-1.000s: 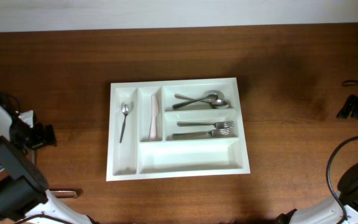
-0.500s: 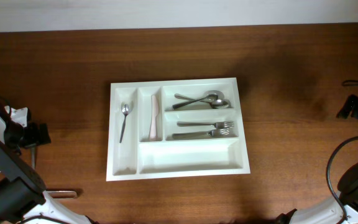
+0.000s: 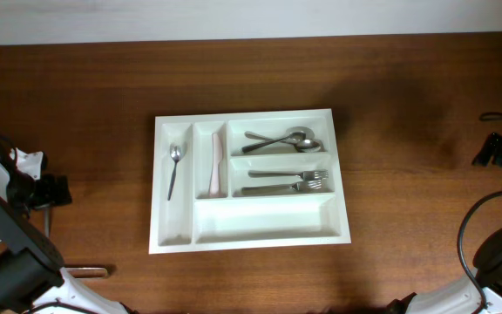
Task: Pack container
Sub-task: 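Return the left gripper to the remaining metal spoon, then lower the left gripper onto the last spoon and grasp it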
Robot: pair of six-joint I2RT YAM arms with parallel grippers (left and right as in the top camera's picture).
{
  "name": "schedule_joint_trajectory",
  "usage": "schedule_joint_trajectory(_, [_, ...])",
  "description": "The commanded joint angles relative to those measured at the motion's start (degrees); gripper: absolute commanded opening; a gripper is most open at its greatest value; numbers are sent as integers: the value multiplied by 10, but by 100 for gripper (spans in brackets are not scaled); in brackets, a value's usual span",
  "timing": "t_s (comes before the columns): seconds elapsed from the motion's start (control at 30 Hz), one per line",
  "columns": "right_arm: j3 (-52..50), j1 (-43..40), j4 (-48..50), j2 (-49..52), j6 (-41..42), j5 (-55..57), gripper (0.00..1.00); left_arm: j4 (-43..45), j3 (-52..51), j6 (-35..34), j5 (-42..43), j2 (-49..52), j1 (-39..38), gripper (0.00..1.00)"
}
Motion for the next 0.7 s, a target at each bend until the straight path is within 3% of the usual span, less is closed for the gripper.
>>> schedule_joint_trajectory(0.0, [-1, -2, 0, 2, 5, 1, 99, -2, -19, 10, 1, 4, 1, 96])
schedule_joint_trajectory(0.67, [-1, -2, 0, 2, 5, 1, 99, 28, -44, 10, 1, 4, 20, 96])
